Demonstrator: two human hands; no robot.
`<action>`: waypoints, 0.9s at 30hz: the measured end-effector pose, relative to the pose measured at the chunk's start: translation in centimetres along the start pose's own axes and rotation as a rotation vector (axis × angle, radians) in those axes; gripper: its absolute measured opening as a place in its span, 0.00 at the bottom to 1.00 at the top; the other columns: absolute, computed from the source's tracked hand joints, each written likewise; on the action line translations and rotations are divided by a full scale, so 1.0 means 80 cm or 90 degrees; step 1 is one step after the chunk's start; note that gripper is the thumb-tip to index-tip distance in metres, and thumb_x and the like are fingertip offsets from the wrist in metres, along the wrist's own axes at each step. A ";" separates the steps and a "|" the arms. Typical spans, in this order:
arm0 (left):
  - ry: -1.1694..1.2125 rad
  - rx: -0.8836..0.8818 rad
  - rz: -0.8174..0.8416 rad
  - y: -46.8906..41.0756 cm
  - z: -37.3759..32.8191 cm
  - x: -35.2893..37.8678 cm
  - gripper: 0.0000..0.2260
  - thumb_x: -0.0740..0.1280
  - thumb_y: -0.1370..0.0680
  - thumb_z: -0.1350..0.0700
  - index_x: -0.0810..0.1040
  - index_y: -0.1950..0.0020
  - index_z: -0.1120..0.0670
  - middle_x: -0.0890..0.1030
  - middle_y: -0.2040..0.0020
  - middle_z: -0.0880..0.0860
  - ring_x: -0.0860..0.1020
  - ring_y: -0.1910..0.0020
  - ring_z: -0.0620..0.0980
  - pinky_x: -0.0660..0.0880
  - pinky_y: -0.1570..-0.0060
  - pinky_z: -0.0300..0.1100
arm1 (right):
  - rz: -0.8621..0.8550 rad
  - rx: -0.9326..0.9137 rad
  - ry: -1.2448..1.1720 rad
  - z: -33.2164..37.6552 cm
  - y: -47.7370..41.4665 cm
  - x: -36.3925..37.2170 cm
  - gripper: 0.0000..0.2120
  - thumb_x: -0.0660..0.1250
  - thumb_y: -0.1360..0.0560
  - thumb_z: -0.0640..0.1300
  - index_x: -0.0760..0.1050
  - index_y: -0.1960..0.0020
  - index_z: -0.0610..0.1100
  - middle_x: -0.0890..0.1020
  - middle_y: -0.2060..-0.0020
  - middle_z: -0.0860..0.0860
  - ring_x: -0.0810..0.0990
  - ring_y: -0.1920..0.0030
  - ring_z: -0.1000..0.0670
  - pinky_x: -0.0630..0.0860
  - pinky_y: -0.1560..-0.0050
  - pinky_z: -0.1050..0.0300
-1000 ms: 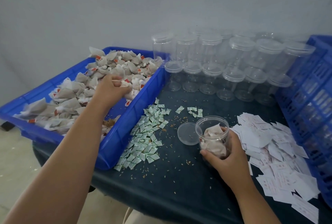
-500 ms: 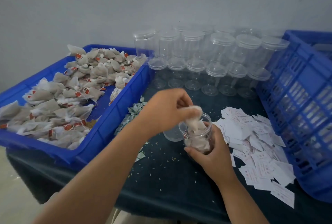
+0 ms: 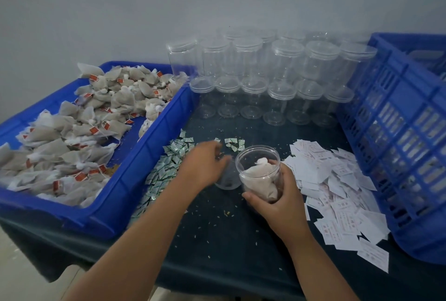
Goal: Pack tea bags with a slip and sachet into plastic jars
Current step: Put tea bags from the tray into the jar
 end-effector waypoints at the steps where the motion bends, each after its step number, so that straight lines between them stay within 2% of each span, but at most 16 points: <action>1: -0.101 -0.005 0.053 -0.001 0.010 0.020 0.21 0.72 0.23 0.38 0.80 0.37 0.49 0.81 0.38 0.51 0.80 0.43 0.51 0.77 0.47 0.46 | -0.002 0.003 -0.003 0.000 0.000 0.000 0.39 0.85 0.37 0.56 0.73 0.30 0.62 0.83 0.35 0.60 0.82 0.33 0.57 0.77 0.39 0.67; 3: -0.156 -0.010 0.057 0.001 0.018 0.039 0.25 0.75 0.29 0.34 0.80 0.40 0.50 0.79 0.40 0.53 0.78 0.44 0.53 0.74 0.51 0.47 | -0.001 0.006 -0.004 0.002 -0.001 0.000 0.38 0.85 0.37 0.56 0.73 0.31 0.63 0.83 0.35 0.62 0.81 0.34 0.59 0.76 0.40 0.69; 5: -0.106 -0.017 0.002 0.002 0.021 0.040 0.27 0.77 0.31 0.36 0.79 0.39 0.49 0.80 0.42 0.51 0.79 0.44 0.52 0.76 0.50 0.47 | 0.001 0.005 -0.007 0.004 -0.002 0.001 0.38 0.85 0.37 0.56 0.73 0.30 0.62 0.83 0.35 0.62 0.81 0.34 0.59 0.77 0.39 0.69; 6: -0.062 -0.027 -0.015 0.003 0.020 0.038 0.26 0.78 0.32 0.38 0.77 0.40 0.48 0.81 0.45 0.48 0.80 0.47 0.51 0.76 0.53 0.46 | 0.002 0.006 -0.009 0.004 -0.002 0.001 0.38 0.85 0.37 0.55 0.74 0.30 0.61 0.83 0.35 0.61 0.81 0.34 0.58 0.77 0.39 0.68; 9: 0.133 -0.050 -0.047 0.009 0.015 0.022 0.19 0.80 0.29 0.44 0.74 0.45 0.44 0.81 0.56 0.43 0.80 0.59 0.41 0.72 0.65 0.38 | 0.006 0.008 -0.013 0.003 -0.002 0.000 0.38 0.86 0.36 0.55 0.73 0.30 0.62 0.83 0.35 0.60 0.82 0.34 0.57 0.78 0.38 0.66; 11: 0.234 -0.026 -0.073 0.011 0.007 0.008 0.10 0.78 0.26 0.47 0.79 0.50 0.43 0.82 0.59 0.42 0.80 0.61 0.37 0.71 0.65 0.34 | 0.007 0.005 -0.009 0.004 -0.001 0.000 0.38 0.86 0.36 0.56 0.73 0.31 0.63 0.83 0.35 0.60 0.82 0.33 0.57 0.78 0.38 0.66; 13: 0.297 -0.005 -0.073 0.011 0.000 -0.003 0.05 0.74 0.23 0.48 0.80 0.55 0.46 0.83 0.60 0.43 0.80 0.61 0.38 0.74 0.61 0.38 | 0.008 0.000 -0.006 0.005 -0.002 0.000 0.38 0.86 0.36 0.56 0.73 0.30 0.63 0.83 0.34 0.59 0.81 0.33 0.56 0.77 0.39 0.67; 15: 0.424 -0.036 -0.025 0.015 -0.005 -0.004 0.06 0.72 0.21 0.49 0.78 0.51 0.50 0.84 0.54 0.48 0.82 0.55 0.45 0.80 0.54 0.47 | 0.010 0.002 -0.010 0.004 -0.002 0.001 0.38 0.86 0.35 0.56 0.73 0.29 0.62 0.83 0.34 0.58 0.82 0.32 0.55 0.77 0.38 0.66; 17: 0.667 -0.081 0.085 0.021 -0.016 0.004 0.11 0.73 0.21 0.53 0.77 0.41 0.53 0.85 0.41 0.56 0.85 0.45 0.55 0.84 0.46 0.56 | 0.018 0.007 -0.011 0.002 -0.002 0.001 0.39 0.86 0.36 0.57 0.73 0.29 0.61 0.83 0.34 0.58 0.82 0.33 0.54 0.79 0.38 0.64; 19: 0.828 -0.100 0.167 0.028 -0.024 0.008 0.24 0.77 0.25 0.55 0.75 0.31 0.48 0.84 0.37 0.58 0.85 0.41 0.59 0.84 0.46 0.57 | 0.028 0.006 -0.001 0.002 -0.002 0.003 0.39 0.86 0.36 0.58 0.73 0.30 0.62 0.83 0.34 0.58 0.82 0.33 0.54 0.79 0.38 0.63; 20: 0.860 -0.092 0.183 0.030 -0.025 0.008 0.27 0.77 0.26 0.54 0.75 0.29 0.43 0.83 0.36 0.58 0.84 0.40 0.59 0.83 0.46 0.56 | 0.031 0.006 0.004 0.002 -0.002 0.003 0.39 0.86 0.36 0.58 0.73 0.30 0.62 0.83 0.34 0.58 0.82 0.34 0.54 0.79 0.38 0.64; 23: 0.807 -0.028 0.180 0.031 -0.032 -0.001 0.18 0.70 0.20 0.41 0.78 0.30 0.38 0.79 0.33 0.55 0.81 0.35 0.55 0.83 0.46 0.51 | 0.028 0.012 0.015 0.000 -0.001 0.002 0.39 0.86 0.37 0.58 0.73 0.30 0.64 0.82 0.34 0.61 0.82 0.34 0.57 0.78 0.39 0.67; 25: 0.636 0.033 0.096 0.028 -0.033 -0.015 0.18 0.62 0.19 0.33 0.77 0.32 0.37 0.79 0.35 0.44 0.78 0.33 0.47 0.82 0.47 0.42 | 0.027 0.016 0.022 0.000 -0.001 0.001 0.39 0.86 0.37 0.59 0.73 0.30 0.64 0.82 0.34 0.62 0.81 0.33 0.58 0.77 0.39 0.69; 27: 0.448 0.129 -0.004 0.029 -0.039 -0.032 0.19 0.59 0.22 0.29 0.77 0.36 0.33 0.79 0.40 0.34 0.77 0.37 0.37 0.78 0.44 0.39 | 0.025 0.011 0.036 0.000 -0.002 0.002 0.39 0.86 0.37 0.60 0.73 0.30 0.63 0.82 0.34 0.60 0.82 0.33 0.56 0.79 0.38 0.65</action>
Point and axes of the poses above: each hand's wrist, its own y-axis away from the middle knuckle, its own x-axis out of the palm, z = x × y, the point moved 6 cm from there along -y, towards the middle knuckle
